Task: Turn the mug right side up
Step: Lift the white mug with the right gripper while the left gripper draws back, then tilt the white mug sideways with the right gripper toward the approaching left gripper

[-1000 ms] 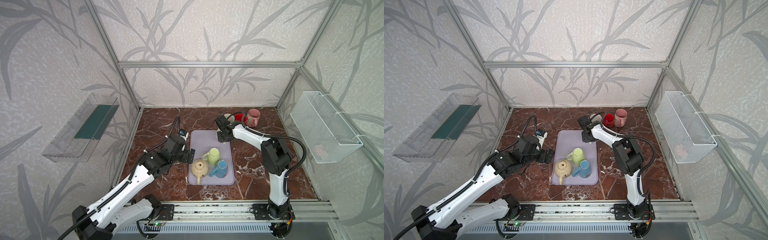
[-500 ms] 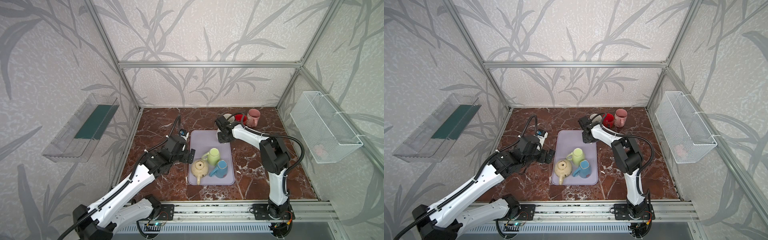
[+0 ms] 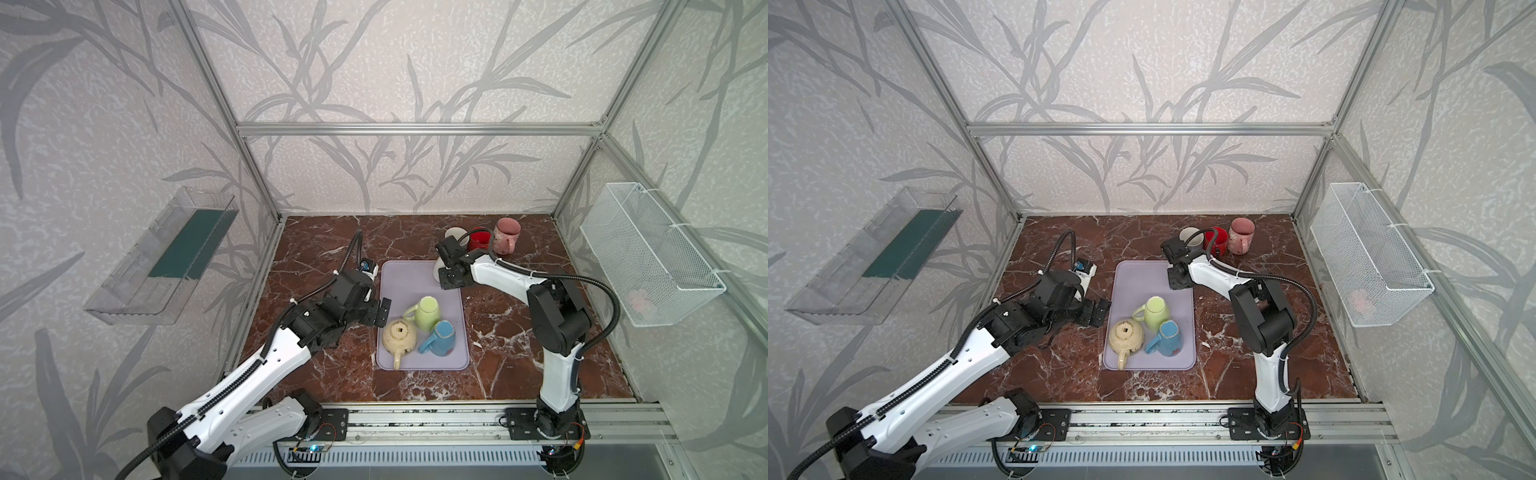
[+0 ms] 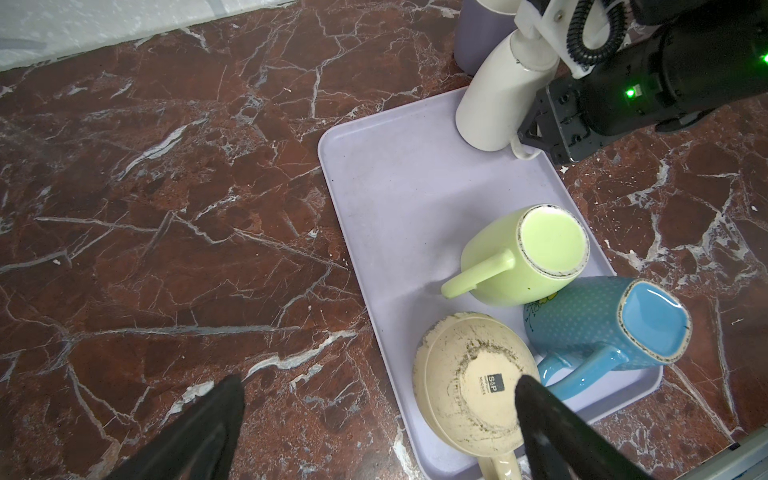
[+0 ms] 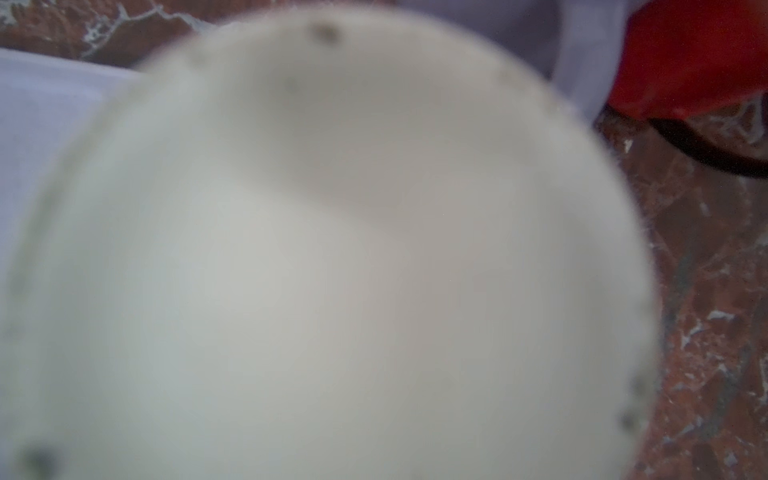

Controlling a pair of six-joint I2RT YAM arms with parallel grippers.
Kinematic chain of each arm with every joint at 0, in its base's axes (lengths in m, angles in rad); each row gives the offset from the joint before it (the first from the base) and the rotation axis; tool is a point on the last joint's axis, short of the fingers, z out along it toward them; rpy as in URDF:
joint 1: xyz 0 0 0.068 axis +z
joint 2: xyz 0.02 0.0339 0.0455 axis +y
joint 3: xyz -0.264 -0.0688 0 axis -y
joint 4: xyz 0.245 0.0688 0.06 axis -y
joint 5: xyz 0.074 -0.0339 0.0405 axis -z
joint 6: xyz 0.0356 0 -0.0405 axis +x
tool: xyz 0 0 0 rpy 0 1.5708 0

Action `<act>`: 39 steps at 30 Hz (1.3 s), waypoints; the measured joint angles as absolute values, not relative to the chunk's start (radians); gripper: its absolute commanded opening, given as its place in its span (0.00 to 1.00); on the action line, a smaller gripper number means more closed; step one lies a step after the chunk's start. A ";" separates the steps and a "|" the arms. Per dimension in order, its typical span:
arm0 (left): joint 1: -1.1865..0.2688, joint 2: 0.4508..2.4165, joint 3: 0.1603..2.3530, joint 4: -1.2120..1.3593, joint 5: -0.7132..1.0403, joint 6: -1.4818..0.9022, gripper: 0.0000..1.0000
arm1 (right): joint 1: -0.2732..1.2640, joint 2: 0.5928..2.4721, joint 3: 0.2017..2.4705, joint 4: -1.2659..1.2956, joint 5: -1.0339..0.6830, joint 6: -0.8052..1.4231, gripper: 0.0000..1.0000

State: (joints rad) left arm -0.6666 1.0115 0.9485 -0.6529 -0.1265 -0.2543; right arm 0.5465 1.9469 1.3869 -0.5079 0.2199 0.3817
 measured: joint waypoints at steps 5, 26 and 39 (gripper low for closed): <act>-0.667 1.015 0.939 -0.649 -0.126 -0.256 0.97 | 0.546 1.858 1.309 -0.439 0.180 0.362 0.00; -0.666 0.963 0.802 -0.396 0.006 -0.393 0.61 | 0.502 1.493 1.001 -0.115 -0.196 0.335 0.00; -0.666 1.042 0.645 0.130 0.266 -0.587 0.47 | 0.464 1.350 0.847 0.179 -0.526 0.455 0.00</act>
